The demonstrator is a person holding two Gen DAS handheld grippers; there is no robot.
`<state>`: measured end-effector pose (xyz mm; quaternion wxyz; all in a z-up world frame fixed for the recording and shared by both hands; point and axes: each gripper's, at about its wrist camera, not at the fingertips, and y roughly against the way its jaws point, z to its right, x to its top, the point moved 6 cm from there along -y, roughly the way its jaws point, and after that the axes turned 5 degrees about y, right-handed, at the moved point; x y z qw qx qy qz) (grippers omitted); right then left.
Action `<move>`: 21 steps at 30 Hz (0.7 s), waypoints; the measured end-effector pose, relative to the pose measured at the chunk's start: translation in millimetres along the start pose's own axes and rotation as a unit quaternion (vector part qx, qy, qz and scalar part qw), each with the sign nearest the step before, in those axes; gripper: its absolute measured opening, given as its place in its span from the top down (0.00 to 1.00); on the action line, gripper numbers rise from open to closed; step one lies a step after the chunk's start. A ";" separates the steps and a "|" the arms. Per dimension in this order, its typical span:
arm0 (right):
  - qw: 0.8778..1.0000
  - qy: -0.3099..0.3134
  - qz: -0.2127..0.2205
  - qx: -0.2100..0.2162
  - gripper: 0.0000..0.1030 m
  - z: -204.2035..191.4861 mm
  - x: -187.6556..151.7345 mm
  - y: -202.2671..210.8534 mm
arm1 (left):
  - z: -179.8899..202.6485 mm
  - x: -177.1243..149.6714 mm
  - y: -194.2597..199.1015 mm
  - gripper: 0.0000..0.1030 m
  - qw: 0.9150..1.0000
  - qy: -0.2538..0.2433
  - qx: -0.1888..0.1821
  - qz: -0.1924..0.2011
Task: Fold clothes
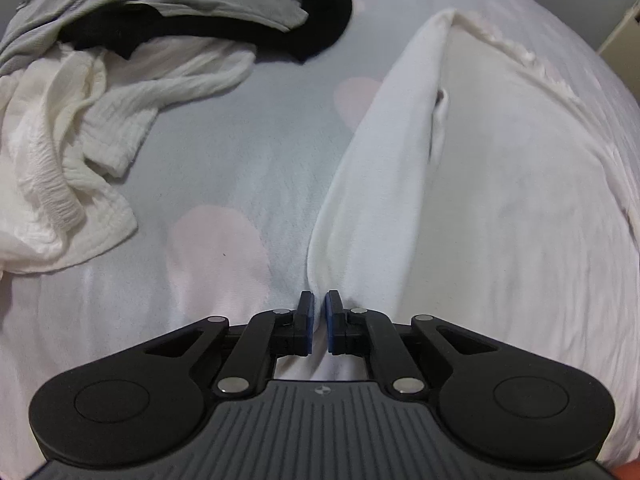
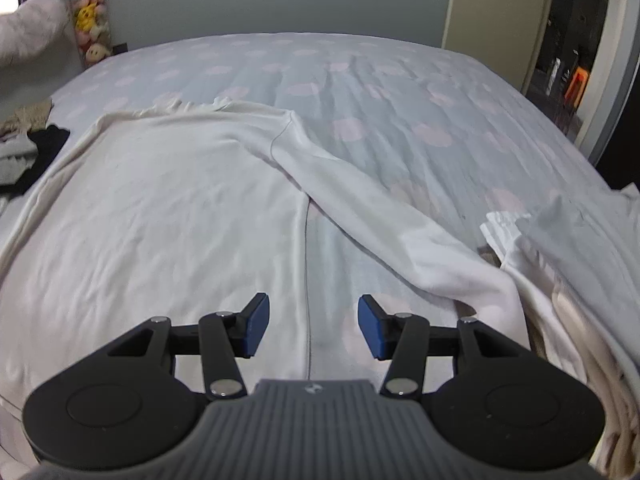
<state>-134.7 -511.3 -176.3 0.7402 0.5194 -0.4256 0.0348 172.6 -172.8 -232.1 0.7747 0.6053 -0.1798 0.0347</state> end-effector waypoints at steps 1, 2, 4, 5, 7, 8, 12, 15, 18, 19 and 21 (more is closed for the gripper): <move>1.000 0.002 0.002 -0.003 0.49 -0.2 0.1 1.0 | -4.2 2.6 3.9 0.96 1.000 0.016 -0.008 0.007; 1.000 0.003 0.004 -0.005 0.49 -0.1 0.0 2.0 | -8.6 5.8 9.9 0.96 0.999 0.033 -0.019 0.016; 1.000 0.000 0.007 -0.004 0.49 1.0 -0.7 3.8 | -13.7 15.2 26.9 0.96 0.997 0.052 -0.035 0.039; 1.000 -0.004 0.008 -0.003 0.49 2.2 -1.1 4.4 | -13.9 22.9 37.0 0.96 0.996 0.055 -0.041 0.053; 1.000 -0.013 0.009 -0.001 0.49 4.6 -1.2 4.3 | -12.4 39.2 57.6 0.96 0.994 0.058 -0.054 0.079; 1.000 -0.017 0.009 0.000 0.50 6.1 -1.0 3.3 | -11.6 46.7 67.8 0.96 0.993 0.058 -0.060 0.089; 1.000 -0.019 -0.001 0.007 0.51 4.0 -0.6 -1.1 | -11.6 87.4 95.9 0.96 0.990 0.041 -0.052 0.127; 1.000 -0.015 -0.002 0.001 0.54 2.7 -1.6 -3.7 | -17.4 120.9 110.9 0.96 0.988 0.024 -0.028 0.152; 1.000 -0.019 -0.004 -0.005 0.55 3.9 -2.5 -6.2 | -32.9 154.2 119.5 0.96 0.986 0.019 0.000 0.168; 1.000 -0.022 -0.006 -0.005 0.55 4.3 -2.8 -7.3 | -38.7 164.3 121.0 0.96 0.985 0.019 0.008 0.172; 1.000 -0.027 -0.011 -0.006 0.55 5.4 -3.4 -10.2 | -49.3 181.7 120.0 0.97 0.984 0.017 0.024 0.178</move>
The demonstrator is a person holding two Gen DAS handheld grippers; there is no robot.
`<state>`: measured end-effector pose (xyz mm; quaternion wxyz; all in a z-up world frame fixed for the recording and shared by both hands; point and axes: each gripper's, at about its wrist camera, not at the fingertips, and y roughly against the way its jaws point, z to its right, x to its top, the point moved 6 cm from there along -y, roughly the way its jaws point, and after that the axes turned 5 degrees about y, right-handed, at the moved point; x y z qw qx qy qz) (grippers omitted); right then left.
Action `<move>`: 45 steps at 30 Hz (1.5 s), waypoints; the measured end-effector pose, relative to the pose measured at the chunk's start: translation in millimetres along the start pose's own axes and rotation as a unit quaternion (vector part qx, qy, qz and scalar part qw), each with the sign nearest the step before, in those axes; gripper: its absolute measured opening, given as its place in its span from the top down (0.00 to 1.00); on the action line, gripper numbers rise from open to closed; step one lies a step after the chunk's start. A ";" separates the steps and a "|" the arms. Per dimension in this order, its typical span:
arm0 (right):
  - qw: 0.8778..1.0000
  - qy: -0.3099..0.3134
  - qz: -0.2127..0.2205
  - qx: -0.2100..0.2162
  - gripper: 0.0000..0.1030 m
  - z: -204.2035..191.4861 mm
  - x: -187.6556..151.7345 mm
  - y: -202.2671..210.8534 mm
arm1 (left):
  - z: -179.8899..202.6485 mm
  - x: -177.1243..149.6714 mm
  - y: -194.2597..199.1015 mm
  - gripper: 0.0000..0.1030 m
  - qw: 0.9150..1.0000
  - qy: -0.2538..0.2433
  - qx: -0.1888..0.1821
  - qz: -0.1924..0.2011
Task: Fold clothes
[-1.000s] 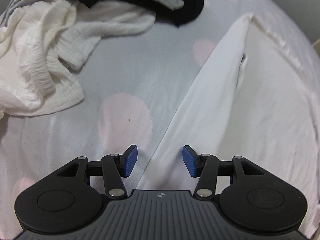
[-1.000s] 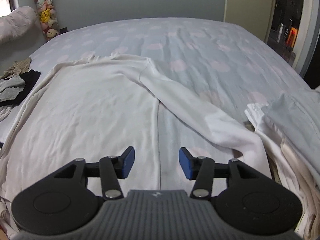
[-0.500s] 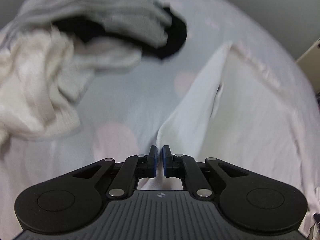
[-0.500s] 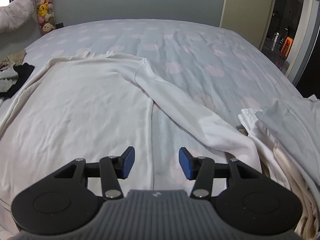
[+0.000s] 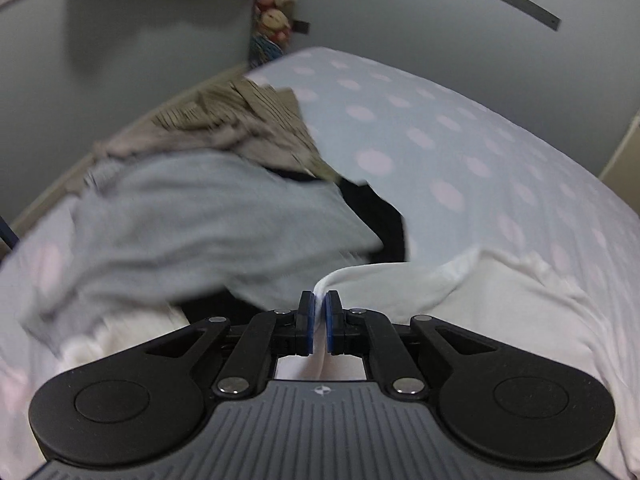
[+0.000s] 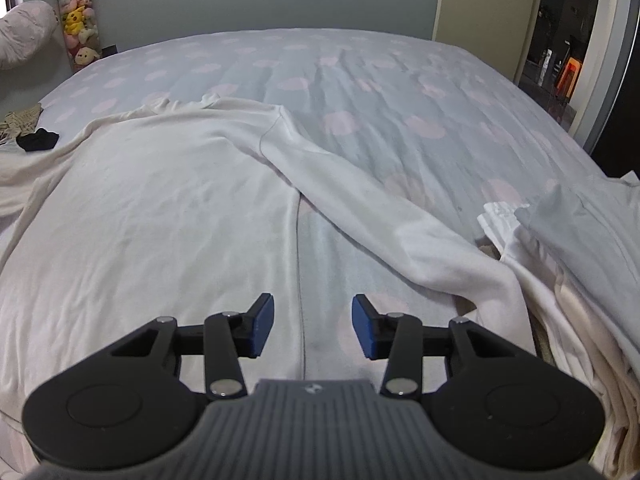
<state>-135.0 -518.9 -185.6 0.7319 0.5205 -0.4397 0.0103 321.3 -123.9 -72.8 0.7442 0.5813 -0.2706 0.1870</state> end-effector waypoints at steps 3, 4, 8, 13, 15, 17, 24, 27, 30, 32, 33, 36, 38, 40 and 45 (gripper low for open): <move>1.000 -0.002 -0.008 -0.002 0.56 -0.6 -0.7 -5.2 | -15.2 18.2 -19.0 0.97 1.000 -0.006 0.024 0.002; 1.000 -0.001 -0.010 -0.003 0.57 -1.3 -1.1 -7.2 | -20.4 21.6 -28.4 0.97 1.000 -0.005 0.031 -0.001; 1.000 -0.003 -0.016 0.000 0.59 -2.2 -1.7 -11.8 | -37.4 23.8 -61.6 0.96 0.999 0.025 0.013 -0.028; 1.000 -0.029 -0.007 0.008 0.59 3.8 -2.7 -10.1 | -44.7 15.3 -67.5 0.83 0.999 0.032 0.009 -0.027; 0.999 -0.046 -0.006 0.013 0.59 8.3 -2.9 -10.4 | -43.3 10.6 -60.3 0.65 0.999 0.029 0.011 -0.018; 0.998 -0.061 -0.010 0.018 0.59 12.5 -3.2 -12.7 | -36.9 4.5 -48.2 0.59 1.000 0.012 0.012 -0.008; 0.996 -0.060 -0.042 0.044 0.58 9.7 -5.6 -22.1 | 2.0 -50.0 -14.9 0.55 0.989 -0.076 -0.054 -0.114; 0.996 -0.062 -0.042 0.048 0.58 10.1 -5.3 -21.1 | 19.5 -93.1 -7.0 0.55 0.971 -0.116 -0.076 -0.196; 0.995 -0.072 -0.034 0.057 0.58 12.9 -4.9 -17.5 | 38.0 -138.5 -0.9 0.55 0.949 -0.167 -0.093 -0.251; 0.994 -0.083 -0.031 0.068 0.58 16.1 -5.4 -15.8 | 48.4 -167.1 -0.8 0.55 0.931 -0.203 -0.096 -0.287; 0.993 -0.089 -0.036 0.075 0.58 17.7 -6.2 -16.4 | 52.5 -180.0 -2.2 0.53 0.922 -0.218 -0.093 -0.305; 0.986 -0.108 -0.074 0.106 0.56 21.0 -10.7 -24.9 | 62.3 -213.0 -8.2 0.51 0.896 -0.253 -0.084 -0.356; 0.979 -0.123 -0.117 0.112 0.56 25.2 -16.2 -34.7 | 65.7 -228.1 -13.1 0.51 0.885 -0.264 -0.075 -0.376; 0.971 -0.130 -0.166 0.117 0.56 27.6 -23.3 -45.5 | 67.7 -239.6 -17.4 0.51 0.878 -0.270 -0.066 -0.390; 0.950 -0.107 -0.259 0.141 0.59 17.8 -38.7 -61.2 | 69.6 -259.2 -25.2 0.51 0.868 -0.276 -0.054 -0.408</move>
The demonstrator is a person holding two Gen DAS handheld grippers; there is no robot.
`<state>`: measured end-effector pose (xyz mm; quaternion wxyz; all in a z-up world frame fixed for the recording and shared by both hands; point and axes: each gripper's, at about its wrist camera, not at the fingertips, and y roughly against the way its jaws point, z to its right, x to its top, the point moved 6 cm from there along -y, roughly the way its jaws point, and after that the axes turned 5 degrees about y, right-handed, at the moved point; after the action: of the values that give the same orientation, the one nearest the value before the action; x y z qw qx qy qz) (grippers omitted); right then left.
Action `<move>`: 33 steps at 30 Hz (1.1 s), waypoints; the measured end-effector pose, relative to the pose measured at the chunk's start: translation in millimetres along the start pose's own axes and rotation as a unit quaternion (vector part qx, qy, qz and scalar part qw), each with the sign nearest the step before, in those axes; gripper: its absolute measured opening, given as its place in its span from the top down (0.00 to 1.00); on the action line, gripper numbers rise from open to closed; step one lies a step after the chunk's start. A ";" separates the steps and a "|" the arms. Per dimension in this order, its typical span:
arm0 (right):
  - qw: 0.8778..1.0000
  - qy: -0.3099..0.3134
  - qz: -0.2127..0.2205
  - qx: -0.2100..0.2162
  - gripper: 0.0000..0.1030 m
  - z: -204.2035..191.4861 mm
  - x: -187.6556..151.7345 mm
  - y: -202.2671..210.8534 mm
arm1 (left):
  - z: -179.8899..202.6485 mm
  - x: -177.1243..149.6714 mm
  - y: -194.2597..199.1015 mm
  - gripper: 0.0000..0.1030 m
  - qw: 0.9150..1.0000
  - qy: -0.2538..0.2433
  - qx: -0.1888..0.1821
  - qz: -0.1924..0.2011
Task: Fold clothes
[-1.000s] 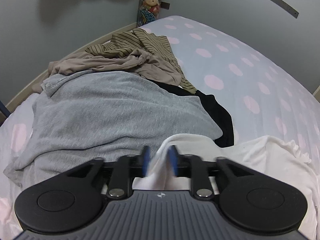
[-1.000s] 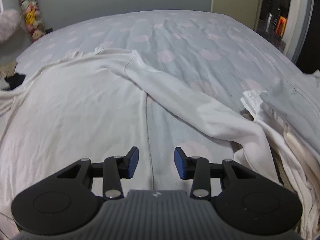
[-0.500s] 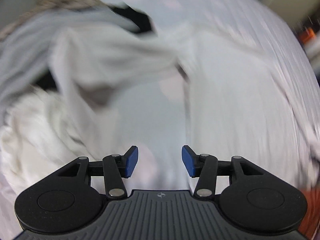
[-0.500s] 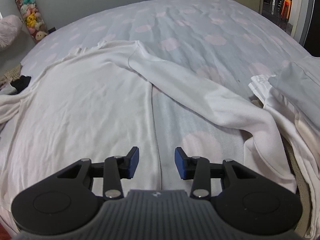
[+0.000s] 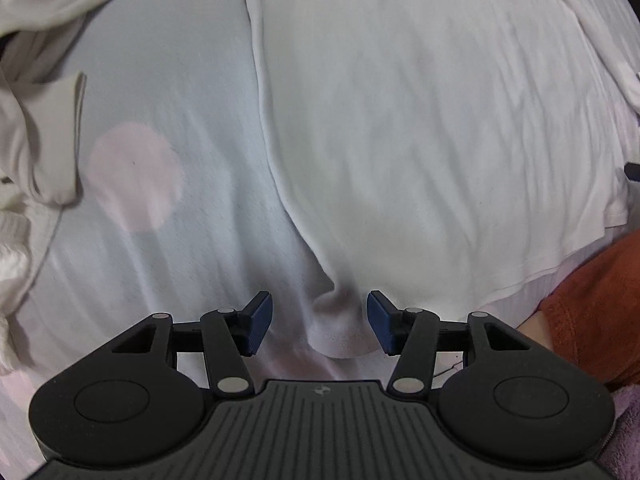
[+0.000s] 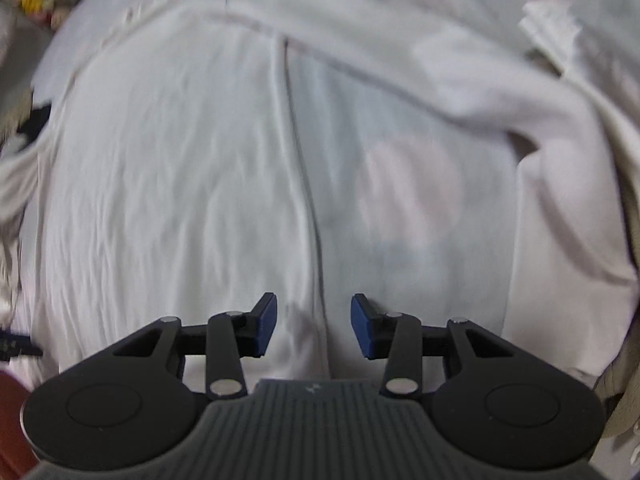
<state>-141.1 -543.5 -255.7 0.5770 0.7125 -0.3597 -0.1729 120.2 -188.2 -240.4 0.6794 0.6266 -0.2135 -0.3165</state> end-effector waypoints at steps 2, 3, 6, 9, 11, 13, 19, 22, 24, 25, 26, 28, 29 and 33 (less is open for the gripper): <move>0.999 0.024 -0.034 -0.007 0.76 -5.7 -2.8 -7.8 | 0.5 -0.8 -5.6 0.52 1.000 -0.001 0.007 -0.007; 0.998 0.042 -0.048 -0.009 0.80 -10.4 -4.2 -11.4 | -0.3 -0.7 -7.1 0.52 1.000 0.003 0.009 -0.008; 0.993 0.098 -0.062 -0.024 0.91 -26.9 -6.7 -15.4 | -0.4 -0.2 -8.2 0.72 1.000 0.005 0.006 -0.005; 0.991 0.119 -0.055 -0.036 0.95 -33.1 -8.3 -10.6 | 2.2 -3.5 -3.7 0.90 1.000 -0.011 0.005 0.004; 0.992 0.114 -0.049 -0.027 0.95 -30.7 -9.5 -1.9 | 4.0 -8.1 2.8 0.93 1.000 -0.026 -0.001 0.004; 0.992 0.113 -0.049 -0.024 0.95 -25.5 -12.4 6.7 | 2.5 -12.9 8.8 0.94 1.000 -0.030 -0.008 -0.001; 0.992 0.106 -0.061 -0.012 0.95 -13.9 -23.1 5.8 | -0.1 -15.8 4.8 0.94 1.000 -0.016 0.007 -0.016; 0.994 0.100 -0.038 0.014 0.86 -13.3 -22.5 13.7 | 0.8 -15.0 10.4 0.85 1.000 -0.006 0.006 -0.002; 0.995 0.096 0.007 0.025 0.77 -8.2 -18.8 35.9 | 1.3 -13.6 22.5 0.69 1.000 0.001 -0.006 0.025; 0.995 0.095 0.035 0.023 0.70 -3.2 -16.4 50.0 | 3.5 -11.7 30.8 0.67 0.999 0.005 -0.014 0.045; 0.993 0.095 0.068 0.011 0.70 5.6 -13.2 67.2 | 4.8 -8.6 41.0 0.64 0.997 0.011 -0.022 0.067; 0.988 0.083 0.130 -0.019 0.70 28.2 -9.6 101.9 | 6.3 -7.0 60.3 0.62 0.993 0.026 -0.034 0.113; 0.984 0.073 0.158 -0.036 0.70 40.6 -9.9 118.0 | 8.0 -5.7 69.8 0.62 0.989 0.033 -0.036 0.137; 0.968 0.043 0.227 -0.101 0.69 87.5 -23.0 160.6 | 25.9 6.2 104.0 0.62 0.973 0.045 -0.045 0.221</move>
<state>-264.9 -600.3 -131.6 0.6853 0.5568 -0.4675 -0.0421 123.6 -209.6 -135.3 0.7691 0.5461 -0.3012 -0.1398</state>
